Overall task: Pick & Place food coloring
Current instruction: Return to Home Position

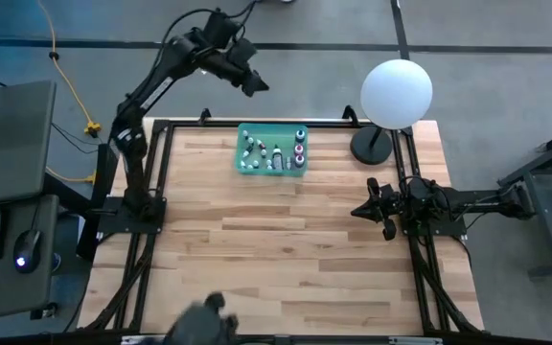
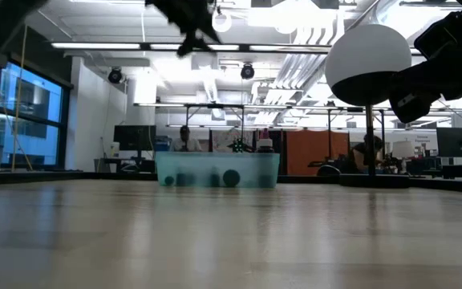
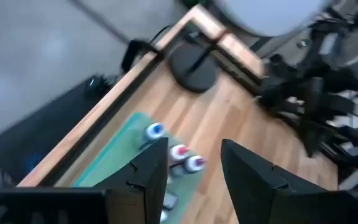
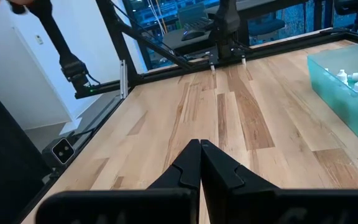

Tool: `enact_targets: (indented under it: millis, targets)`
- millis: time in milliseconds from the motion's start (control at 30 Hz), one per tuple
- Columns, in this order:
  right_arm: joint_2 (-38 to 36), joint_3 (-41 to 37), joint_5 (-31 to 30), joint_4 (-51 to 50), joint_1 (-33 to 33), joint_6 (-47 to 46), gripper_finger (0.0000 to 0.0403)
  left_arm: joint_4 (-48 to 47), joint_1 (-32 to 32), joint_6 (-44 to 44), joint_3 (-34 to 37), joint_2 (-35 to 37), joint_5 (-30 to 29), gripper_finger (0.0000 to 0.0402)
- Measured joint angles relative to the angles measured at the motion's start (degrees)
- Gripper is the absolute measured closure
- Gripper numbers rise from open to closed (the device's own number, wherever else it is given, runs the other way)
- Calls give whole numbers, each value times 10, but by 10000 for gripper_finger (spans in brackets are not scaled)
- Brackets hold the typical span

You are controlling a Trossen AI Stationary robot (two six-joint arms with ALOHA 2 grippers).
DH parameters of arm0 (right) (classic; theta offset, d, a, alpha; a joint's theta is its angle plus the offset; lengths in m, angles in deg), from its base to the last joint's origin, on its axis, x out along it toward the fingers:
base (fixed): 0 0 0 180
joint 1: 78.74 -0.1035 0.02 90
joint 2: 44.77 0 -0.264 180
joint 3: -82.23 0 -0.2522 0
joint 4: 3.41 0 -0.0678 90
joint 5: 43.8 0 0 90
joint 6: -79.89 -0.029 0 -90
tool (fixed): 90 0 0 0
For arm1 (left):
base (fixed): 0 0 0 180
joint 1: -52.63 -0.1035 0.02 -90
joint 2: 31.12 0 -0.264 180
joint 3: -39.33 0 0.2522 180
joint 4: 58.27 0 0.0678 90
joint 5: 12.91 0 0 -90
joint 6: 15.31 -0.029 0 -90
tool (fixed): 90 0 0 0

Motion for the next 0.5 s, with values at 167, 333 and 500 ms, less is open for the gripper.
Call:
enact_targets:
  millis: [167,333,500]
  targets:
    - [0,0,0,0,0,0,402,0,72,1,0,72,-51,255]
    - [0,0,0,0,0,0,402,-5,134,15,0,145,-99,255]
    - [0,0,0,0,0,0,402,-34,203,22,0,217,-190,255]
